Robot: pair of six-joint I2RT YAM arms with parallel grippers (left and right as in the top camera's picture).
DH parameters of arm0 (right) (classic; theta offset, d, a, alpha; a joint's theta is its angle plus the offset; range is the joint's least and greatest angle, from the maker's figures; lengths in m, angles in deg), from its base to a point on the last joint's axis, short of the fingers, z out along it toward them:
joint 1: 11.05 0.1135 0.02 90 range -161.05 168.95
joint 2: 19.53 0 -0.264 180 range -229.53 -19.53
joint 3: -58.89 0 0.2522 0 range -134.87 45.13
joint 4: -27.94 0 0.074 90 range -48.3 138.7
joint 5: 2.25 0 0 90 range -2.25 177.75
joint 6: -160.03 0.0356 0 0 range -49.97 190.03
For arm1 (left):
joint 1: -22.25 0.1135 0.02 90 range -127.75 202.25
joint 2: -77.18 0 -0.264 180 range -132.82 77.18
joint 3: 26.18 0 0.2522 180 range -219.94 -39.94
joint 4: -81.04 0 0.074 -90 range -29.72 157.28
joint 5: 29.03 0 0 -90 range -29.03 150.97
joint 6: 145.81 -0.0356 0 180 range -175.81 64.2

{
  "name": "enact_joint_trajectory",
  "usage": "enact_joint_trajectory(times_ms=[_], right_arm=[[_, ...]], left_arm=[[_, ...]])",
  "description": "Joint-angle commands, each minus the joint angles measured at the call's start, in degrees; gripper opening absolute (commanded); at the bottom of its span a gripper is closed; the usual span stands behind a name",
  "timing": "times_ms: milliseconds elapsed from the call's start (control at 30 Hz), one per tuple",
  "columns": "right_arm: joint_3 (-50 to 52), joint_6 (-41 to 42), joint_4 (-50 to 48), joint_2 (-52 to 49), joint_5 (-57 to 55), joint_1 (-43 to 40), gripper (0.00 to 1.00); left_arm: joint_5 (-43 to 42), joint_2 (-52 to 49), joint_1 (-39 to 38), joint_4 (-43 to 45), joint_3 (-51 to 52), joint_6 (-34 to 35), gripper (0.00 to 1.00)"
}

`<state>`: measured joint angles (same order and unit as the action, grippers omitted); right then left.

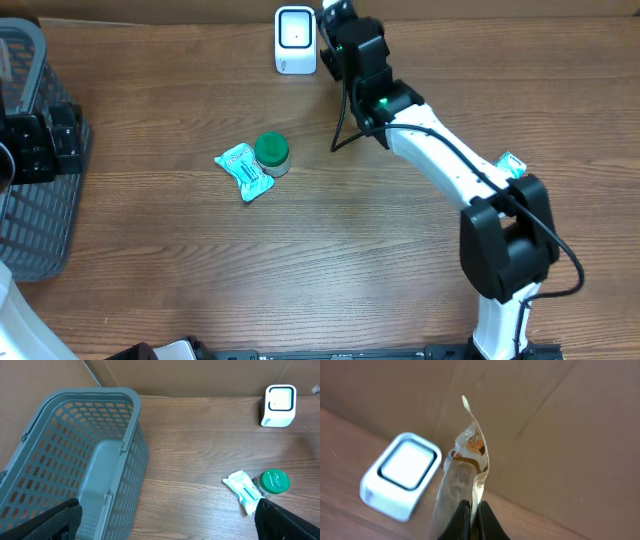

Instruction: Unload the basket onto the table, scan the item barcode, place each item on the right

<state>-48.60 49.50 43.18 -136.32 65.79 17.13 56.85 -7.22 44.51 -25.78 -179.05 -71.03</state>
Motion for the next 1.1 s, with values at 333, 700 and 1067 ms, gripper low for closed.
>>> enact_joint_trajectory(times_ms=[333, 700, 1067], right_arm=[[-0.8, 10.3, 16.7, 0.2, -0.5, 1.1, 0.04], [-0.8, 34.4, 41.9, 5.3, 20.3, -3.1, 0.04], [0.0, 34.5, 48.6, 2.0, 40.2, -20.5, 0.43]], left_arm=[[-0.4, 0.0, 0.2, 0.2, -0.1, -0.9, 1.0], [-0.4, 0.0, 0.2, 0.2, -0.1, -0.9, 1.0], [-0.4, 0.0, 0.2, 0.2, -0.1, -0.9, 1.0]])
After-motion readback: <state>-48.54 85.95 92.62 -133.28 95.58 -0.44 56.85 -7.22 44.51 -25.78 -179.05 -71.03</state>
